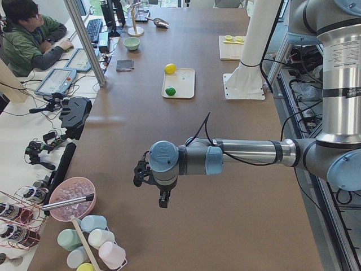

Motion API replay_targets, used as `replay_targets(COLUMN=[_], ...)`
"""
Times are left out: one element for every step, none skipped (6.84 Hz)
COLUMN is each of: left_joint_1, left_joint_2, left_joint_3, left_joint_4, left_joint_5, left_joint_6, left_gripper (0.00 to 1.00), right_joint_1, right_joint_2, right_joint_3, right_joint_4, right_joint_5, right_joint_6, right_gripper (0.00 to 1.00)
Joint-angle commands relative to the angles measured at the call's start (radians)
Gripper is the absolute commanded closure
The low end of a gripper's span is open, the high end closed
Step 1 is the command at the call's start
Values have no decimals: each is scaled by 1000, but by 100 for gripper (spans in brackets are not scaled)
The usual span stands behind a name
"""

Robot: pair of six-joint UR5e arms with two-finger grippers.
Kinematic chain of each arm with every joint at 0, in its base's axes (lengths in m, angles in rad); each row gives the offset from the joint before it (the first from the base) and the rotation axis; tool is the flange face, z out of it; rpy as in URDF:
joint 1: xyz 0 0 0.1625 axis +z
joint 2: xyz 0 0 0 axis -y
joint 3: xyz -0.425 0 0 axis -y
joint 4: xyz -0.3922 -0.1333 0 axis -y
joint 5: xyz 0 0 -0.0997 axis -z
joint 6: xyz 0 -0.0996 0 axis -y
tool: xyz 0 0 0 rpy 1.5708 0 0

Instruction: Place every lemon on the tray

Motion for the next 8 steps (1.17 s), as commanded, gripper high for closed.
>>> replay_targets(left_joint_1=[4,4,4,4,4,4,4,4], left_joint_2=[3,2,3,5,6,2,3,5], left_joint_3=[-9,-17,-17,-10,-9,-9,-3,-2], left_joint_4=[-6,-15,-15,-18,-18,-20,-43,-56], left_joint_5=[-6,-9,-9,-4,-4,-3,-1,-3], left_joint_6=[-7,-7,-7,-7,-7,-7,-7,-8], left_gripper=[2,2,2,2,2,2,2,2], right_joint_1=[-2,-5,-8,-11,-14,-16,-16,-18], right_joint_2=[0,0,0,0,0,3,3,5], right_joint_3=[0,0,-1,-6,-12,-12,-12,-14], right_joint_4=[2,5,29,34,35,35,35,35], right_joint_5=[2,2,0,2,0,0,2,2], right_joint_6=[0,0,2,2,3,3,3,5], right_gripper=[0,0,0,0,0,0,0,0])
